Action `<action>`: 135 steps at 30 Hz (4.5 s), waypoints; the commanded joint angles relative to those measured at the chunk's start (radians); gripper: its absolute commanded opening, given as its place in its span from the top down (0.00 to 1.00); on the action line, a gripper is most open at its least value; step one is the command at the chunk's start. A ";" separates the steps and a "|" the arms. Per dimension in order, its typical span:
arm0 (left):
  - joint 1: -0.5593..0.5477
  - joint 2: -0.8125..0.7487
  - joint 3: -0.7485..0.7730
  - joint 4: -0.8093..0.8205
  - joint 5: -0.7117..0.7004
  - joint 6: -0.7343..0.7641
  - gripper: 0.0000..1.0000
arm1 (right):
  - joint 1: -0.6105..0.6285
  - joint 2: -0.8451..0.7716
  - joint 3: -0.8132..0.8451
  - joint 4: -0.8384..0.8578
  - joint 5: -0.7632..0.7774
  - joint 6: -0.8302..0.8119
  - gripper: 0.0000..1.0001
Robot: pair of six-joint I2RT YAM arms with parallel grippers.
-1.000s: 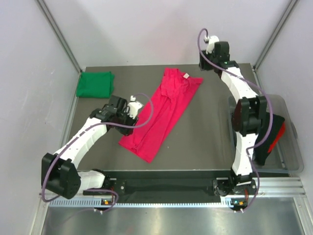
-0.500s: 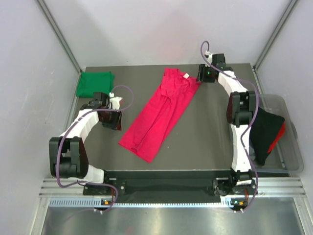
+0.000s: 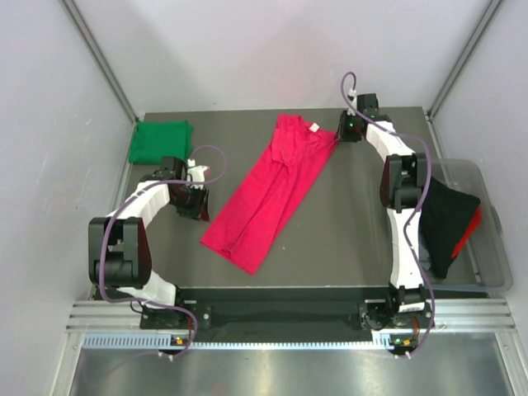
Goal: Fold and stack the t-shirts
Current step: Fold the tshirt
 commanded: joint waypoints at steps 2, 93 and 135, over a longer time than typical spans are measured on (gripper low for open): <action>0.006 -0.040 0.000 0.020 0.034 -0.012 0.60 | 0.011 0.010 0.081 0.008 0.038 0.005 0.84; 0.049 0.124 0.334 -0.329 0.157 0.101 1.00 | 0.708 -0.840 -1.195 0.410 -0.302 0.611 1.00; -0.224 0.814 1.313 -0.187 0.085 -0.070 1.00 | 0.240 -0.905 -1.200 0.499 -0.248 0.434 1.00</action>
